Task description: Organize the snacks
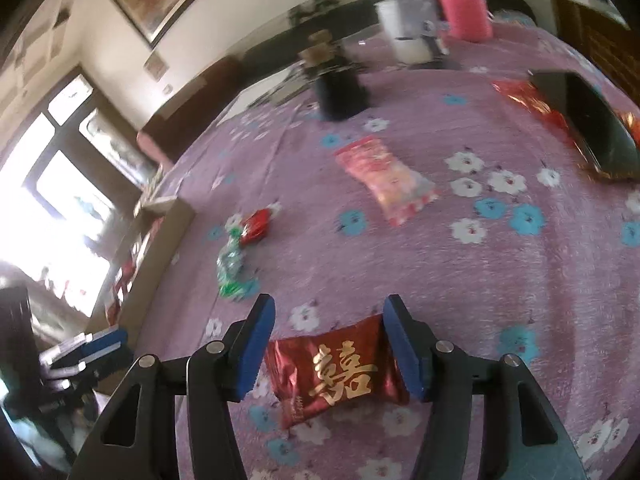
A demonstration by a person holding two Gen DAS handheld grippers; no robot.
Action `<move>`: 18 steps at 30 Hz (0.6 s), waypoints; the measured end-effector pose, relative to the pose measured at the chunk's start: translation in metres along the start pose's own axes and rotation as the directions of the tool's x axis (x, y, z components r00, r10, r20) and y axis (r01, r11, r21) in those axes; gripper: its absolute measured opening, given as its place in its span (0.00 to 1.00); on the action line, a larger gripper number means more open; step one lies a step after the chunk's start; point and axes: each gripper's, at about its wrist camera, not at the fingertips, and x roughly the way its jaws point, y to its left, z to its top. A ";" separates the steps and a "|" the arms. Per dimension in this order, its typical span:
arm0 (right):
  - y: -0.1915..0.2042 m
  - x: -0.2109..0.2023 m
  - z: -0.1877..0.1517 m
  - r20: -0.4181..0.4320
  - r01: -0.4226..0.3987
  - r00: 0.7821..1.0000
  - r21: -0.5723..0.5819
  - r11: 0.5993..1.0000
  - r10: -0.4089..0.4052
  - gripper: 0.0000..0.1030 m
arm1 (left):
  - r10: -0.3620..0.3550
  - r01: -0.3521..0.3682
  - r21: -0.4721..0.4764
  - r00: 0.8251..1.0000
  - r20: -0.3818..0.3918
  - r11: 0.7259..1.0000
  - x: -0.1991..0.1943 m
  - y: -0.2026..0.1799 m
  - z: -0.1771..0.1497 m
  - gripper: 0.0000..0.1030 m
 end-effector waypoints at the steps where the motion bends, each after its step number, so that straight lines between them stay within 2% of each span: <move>1: 0.007 0.000 -0.002 -0.003 0.015 1.000 -0.033 0.999 -0.015 0.66 | -0.006 0.006 -0.002 1.000 -0.004 1.000 0.005 -0.004 0.005 0.56; 4: 0.028 0.002 -0.008 0.002 0.076 0.997 -0.137 0.988 -0.077 0.69 | -0.012 0.012 -0.010 1.000 0.001 1.000 0.016 -0.011 0.019 0.56; 8: 0.033 0.004 -0.012 0.005 0.130 0.991 -0.171 0.977 -0.132 0.70 | -0.009 0.010 -0.017 1.000 0.004 1.000 0.038 -0.020 0.039 0.56; 12: 0.017 -0.007 -0.006 0.035 0.132 0.991 -0.097 0.987 -0.129 0.70 | 0.015 -0.015 0.020 1.000 0.018 1.000 0.059 -0.033 0.052 0.56; 16: -0.010 -0.018 0.000 0.061 0.087 0.994 0.035 0.996 -0.089 0.70 | 0.047 -0.048 0.089 0.999 0.012 0.995 0.081 -0.049 0.058 0.56; 18: -0.020 -0.021 0.003 0.069 0.080 0.994 0.083 0.993 -0.085 0.70 | 0.073 -0.073 0.140 0.997 0.005 0.987 0.089 -0.056 0.056 0.29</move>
